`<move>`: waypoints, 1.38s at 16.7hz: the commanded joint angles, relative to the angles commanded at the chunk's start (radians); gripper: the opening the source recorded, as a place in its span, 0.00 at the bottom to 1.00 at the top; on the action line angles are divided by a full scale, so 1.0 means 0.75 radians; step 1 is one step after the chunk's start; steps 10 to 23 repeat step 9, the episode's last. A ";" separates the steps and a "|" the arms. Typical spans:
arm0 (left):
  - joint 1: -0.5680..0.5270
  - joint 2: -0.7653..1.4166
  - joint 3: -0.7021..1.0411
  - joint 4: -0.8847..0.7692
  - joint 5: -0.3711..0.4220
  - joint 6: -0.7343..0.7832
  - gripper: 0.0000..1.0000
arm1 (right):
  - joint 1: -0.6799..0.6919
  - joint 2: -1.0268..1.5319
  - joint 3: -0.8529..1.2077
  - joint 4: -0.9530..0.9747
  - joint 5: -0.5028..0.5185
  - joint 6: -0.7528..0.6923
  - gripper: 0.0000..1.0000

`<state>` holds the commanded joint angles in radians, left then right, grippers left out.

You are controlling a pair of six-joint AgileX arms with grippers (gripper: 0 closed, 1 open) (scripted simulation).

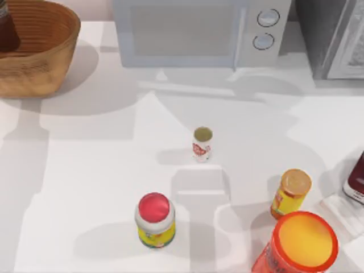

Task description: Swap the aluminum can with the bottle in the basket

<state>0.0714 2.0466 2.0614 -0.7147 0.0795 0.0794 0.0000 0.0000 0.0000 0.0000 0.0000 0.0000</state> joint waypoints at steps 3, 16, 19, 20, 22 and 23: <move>0.000 0.000 0.000 0.000 0.000 0.000 0.98 | 0.000 0.000 0.000 0.000 0.000 0.000 1.00; 0.000 0.000 0.000 0.000 0.000 0.000 1.00 | 0.000 0.000 0.000 0.000 0.000 0.000 1.00; 0.000 0.000 0.000 0.000 0.000 0.000 1.00 | 0.000 0.000 0.000 0.000 0.000 0.000 1.00; 0.000 0.000 0.000 0.000 0.000 0.000 1.00 | 0.000 0.000 0.000 0.000 0.000 0.000 1.00; 0.000 0.000 0.000 0.000 0.000 0.000 1.00 | 0.000 0.000 0.000 0.000 0.000 0.000 1.00; 0.000 0.000 0.000 0.000 0.000 0.000 1.00 | 0.000 0.000 0.000 0.000 0.000 0.000 1.00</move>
